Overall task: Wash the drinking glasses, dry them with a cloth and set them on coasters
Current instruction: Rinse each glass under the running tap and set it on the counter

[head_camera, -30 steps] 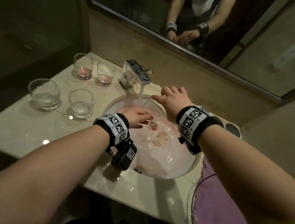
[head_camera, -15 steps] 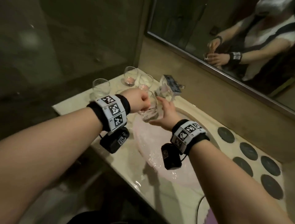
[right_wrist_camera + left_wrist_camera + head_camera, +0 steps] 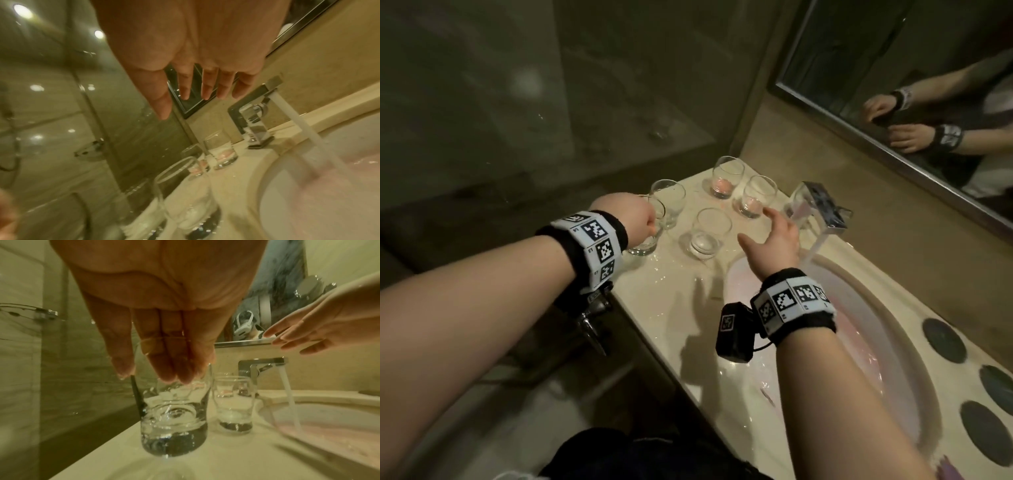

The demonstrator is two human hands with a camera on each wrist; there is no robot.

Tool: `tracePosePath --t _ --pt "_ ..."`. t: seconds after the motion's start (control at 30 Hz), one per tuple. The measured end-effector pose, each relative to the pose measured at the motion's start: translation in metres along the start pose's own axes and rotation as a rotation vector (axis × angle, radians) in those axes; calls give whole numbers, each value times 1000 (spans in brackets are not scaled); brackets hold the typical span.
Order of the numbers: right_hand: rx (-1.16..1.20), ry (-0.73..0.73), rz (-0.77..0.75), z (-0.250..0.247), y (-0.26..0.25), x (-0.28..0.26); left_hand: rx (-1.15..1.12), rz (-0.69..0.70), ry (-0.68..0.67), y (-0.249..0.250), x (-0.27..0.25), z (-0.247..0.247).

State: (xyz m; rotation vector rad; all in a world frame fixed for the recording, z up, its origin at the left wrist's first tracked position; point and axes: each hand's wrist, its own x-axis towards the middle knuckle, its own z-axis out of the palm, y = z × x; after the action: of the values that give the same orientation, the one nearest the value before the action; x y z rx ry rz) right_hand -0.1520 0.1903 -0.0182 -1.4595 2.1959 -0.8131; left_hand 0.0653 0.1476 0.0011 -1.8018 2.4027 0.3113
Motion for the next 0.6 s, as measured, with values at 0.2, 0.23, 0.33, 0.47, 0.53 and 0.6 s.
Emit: tracePosePath --t 0.2,0.23,0.33,0.47,0.53,0.6 --pt "-11 56 144 15 3 20 51 10 -65 -26 31 17" --pt "-11 61 152 18 3 24 48 17 -70 -28 35 19" --pt "-14 72 169 27 0 32 51 40 -83 -34 46 23" --pt "2 78 197 37 -4 37 62 56 -101 -38 55 31" --pt "20 80 200 39 -7 38 66 70 -83 -41 57 33" --pt "30 77 207 42 -9 39 65 84 -87 -43 59 34"
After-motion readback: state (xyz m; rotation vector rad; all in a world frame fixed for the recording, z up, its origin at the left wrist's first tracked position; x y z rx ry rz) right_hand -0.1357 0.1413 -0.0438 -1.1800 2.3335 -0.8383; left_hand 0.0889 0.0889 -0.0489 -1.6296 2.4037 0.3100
